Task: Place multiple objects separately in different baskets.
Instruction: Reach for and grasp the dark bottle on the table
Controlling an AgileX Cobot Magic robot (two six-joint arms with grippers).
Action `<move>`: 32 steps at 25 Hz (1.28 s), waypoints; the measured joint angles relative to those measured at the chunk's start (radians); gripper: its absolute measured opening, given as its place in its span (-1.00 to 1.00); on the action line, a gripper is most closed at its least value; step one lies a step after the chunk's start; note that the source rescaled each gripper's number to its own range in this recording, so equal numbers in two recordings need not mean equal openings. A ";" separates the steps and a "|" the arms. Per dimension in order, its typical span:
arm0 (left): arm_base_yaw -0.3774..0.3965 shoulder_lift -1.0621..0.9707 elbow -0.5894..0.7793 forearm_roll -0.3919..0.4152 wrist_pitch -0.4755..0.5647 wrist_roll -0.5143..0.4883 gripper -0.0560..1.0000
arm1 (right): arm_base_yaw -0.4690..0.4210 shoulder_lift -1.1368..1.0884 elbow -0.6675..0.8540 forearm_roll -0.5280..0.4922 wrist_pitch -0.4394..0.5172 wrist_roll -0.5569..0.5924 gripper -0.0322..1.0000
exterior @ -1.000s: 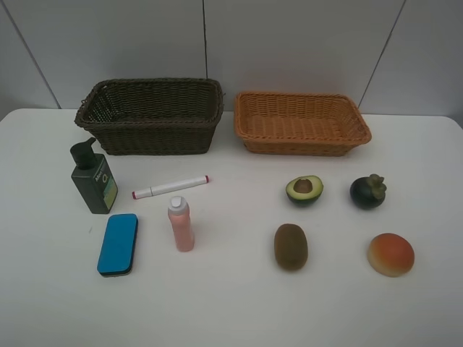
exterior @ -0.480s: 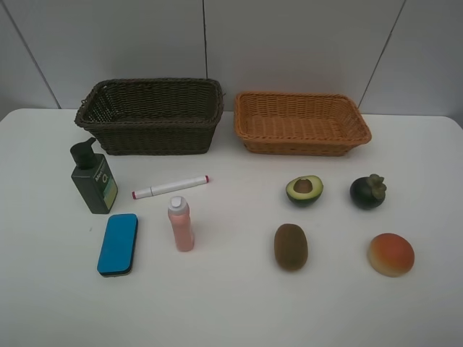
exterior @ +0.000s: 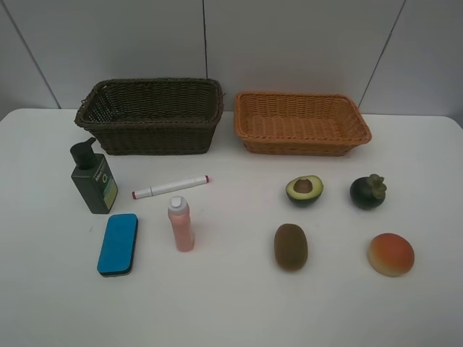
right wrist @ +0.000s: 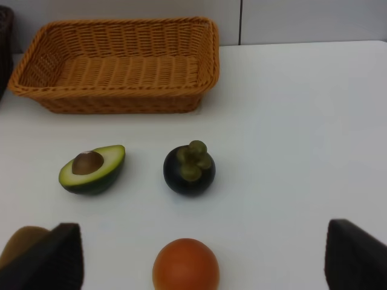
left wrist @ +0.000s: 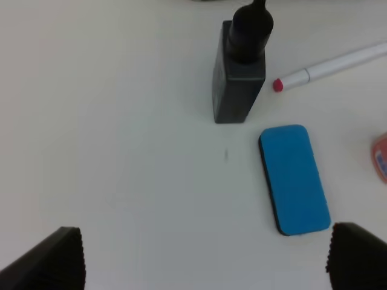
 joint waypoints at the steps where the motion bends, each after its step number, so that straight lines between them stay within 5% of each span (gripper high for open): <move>1: 0.000 0.061 -0.032 -0.008 0.002 -0.001 1.00 | 0.000 0.000 0.000 0.000 0.000 0.000 1.00; 14: 0.000 0.759 -0.354 -0.038 0.074 0.010 1.00 | 0.000 0.000 0.000 0.000 0.000 -0.002 1.00; 32: 0.000 1.102 -0.405 -0.053 -0.089 0.086 1.00 | 0.000 0.000 0.000 0.000 0.000 -0.002 1.00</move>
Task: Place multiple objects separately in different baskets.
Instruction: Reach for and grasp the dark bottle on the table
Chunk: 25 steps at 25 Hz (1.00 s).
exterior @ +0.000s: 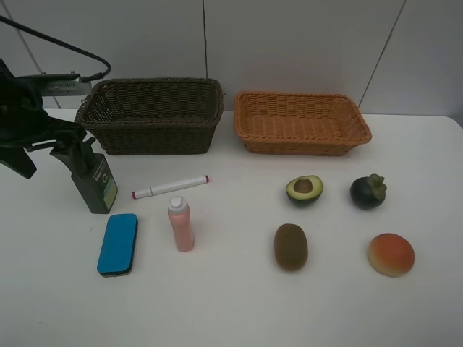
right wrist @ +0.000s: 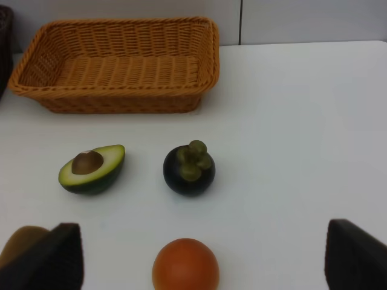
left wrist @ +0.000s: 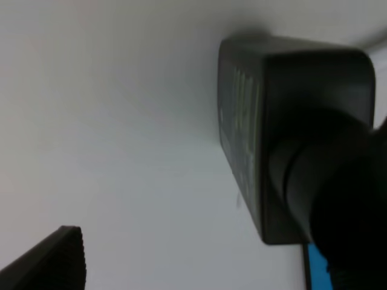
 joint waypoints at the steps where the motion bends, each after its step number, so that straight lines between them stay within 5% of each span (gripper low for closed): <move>1: 0.000 0.010 -0.003 -0.010 -0.005 0.009 1.00 | 0.000 0.000 0.000 0.000 0.000 0.000 1.00; 13: 0.000 0.030 -0.015 -0.095 -0.068 0.087 1.00 | 0.000 0.000 0.000 0.000 0.000 0.000 1.00; 19: -0.004 0.031 -0.015 -0.203 -0.074 0.141 1.00 | 0.000 0.000 0.000 0.000 0.000 0.000 1.00; 25: -0.068 0.031 -0.015 -0.201 -0.144 0.084 1.00 | 0.000 0.000 0.000 0.000 0.000 0.000 1.00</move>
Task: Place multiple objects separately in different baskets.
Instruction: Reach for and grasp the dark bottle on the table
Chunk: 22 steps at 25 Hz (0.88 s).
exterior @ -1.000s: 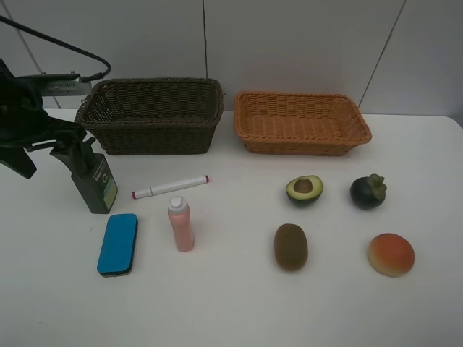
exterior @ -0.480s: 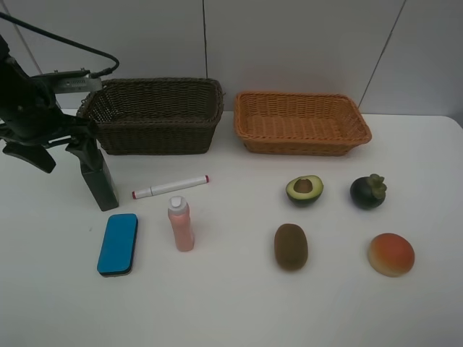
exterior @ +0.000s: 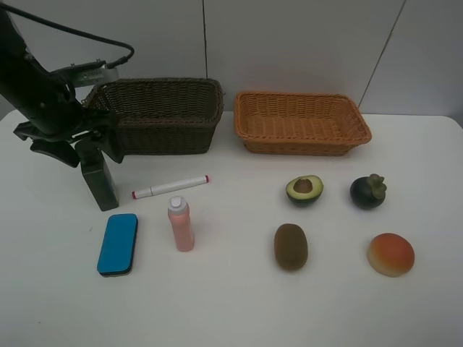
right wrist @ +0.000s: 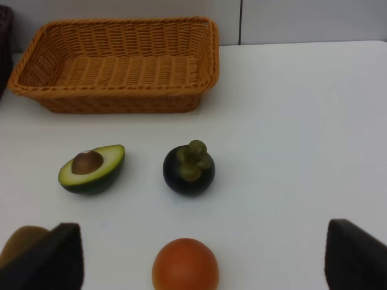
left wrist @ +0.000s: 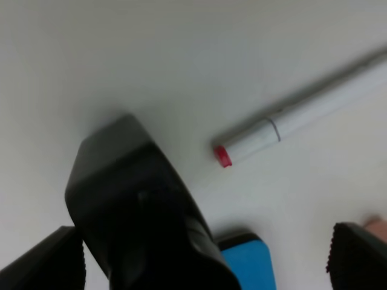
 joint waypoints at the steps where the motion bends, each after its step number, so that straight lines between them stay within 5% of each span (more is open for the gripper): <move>1: -0.005 0.001 -0.001 0.005 -0.011 -0.026 1.00 | 0.000 0.000 0.000 0.000 0.000 0.000 1.00; 8: -0.012 0.060 -0.004 0.025 -0.026 -0.153 1.00 | 0.000 0.000 0.000 0.000 0.000 0.000 1.00; 19: -0.012 0.115 -0.014 0.077 -0.021 -0.197 1.00 | 0.000 0.000 0.000 0.000 0.000 0.000 1.00; 22: -0.012 0.116 -0.014 0.081 -0.019 -0.208 0.86 | 0.000 0.000 0.000 0.000 0.000 0.000 1.00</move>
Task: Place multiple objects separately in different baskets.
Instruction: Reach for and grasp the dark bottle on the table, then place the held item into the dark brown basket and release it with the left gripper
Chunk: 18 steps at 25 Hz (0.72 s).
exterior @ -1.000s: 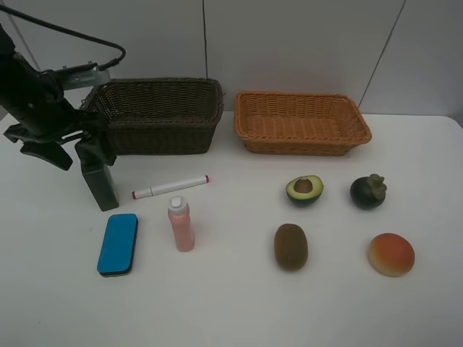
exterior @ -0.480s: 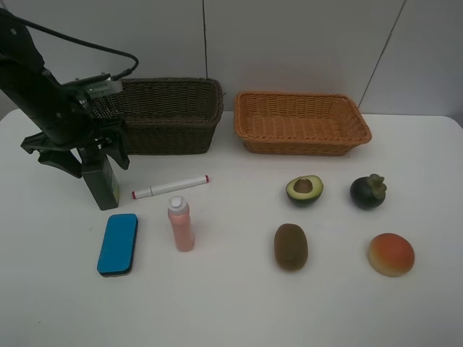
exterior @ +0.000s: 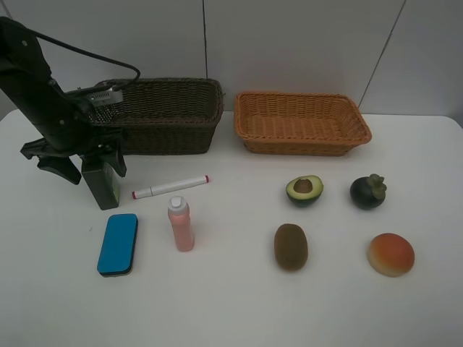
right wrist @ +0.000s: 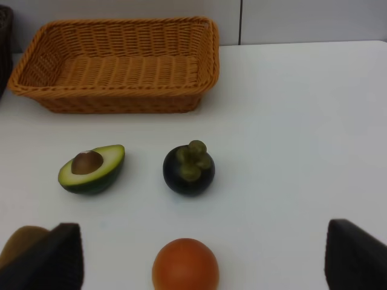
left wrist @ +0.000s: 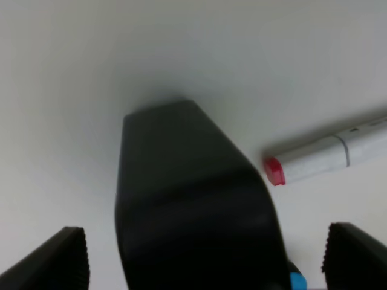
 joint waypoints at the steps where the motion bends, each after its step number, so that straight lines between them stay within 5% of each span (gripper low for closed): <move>1: 0.000 0.000 0.000 0.000 0.000 -0.005 0.70 | 0.000 0.000 0.000 0.000 0.000 0.000 1.00; 5: 0.000 0.001 -0.003 0.014 0.006 -0.012 -0.23 | 0.000 0.000 0.000 0.000 0.000 0.000 1.00; 14: 0.000 -0.050 -0.011 0.014 0.026 0.010 -0.23 | 0.000 0.000 0.000 0.000 0.000 0.000 1.00; 18: 0.000 -0.133 -0.147 0.014 0.081 0.022 -0.23 | 0.000 0.000 0.000 0.000 0.000 0.000 1.00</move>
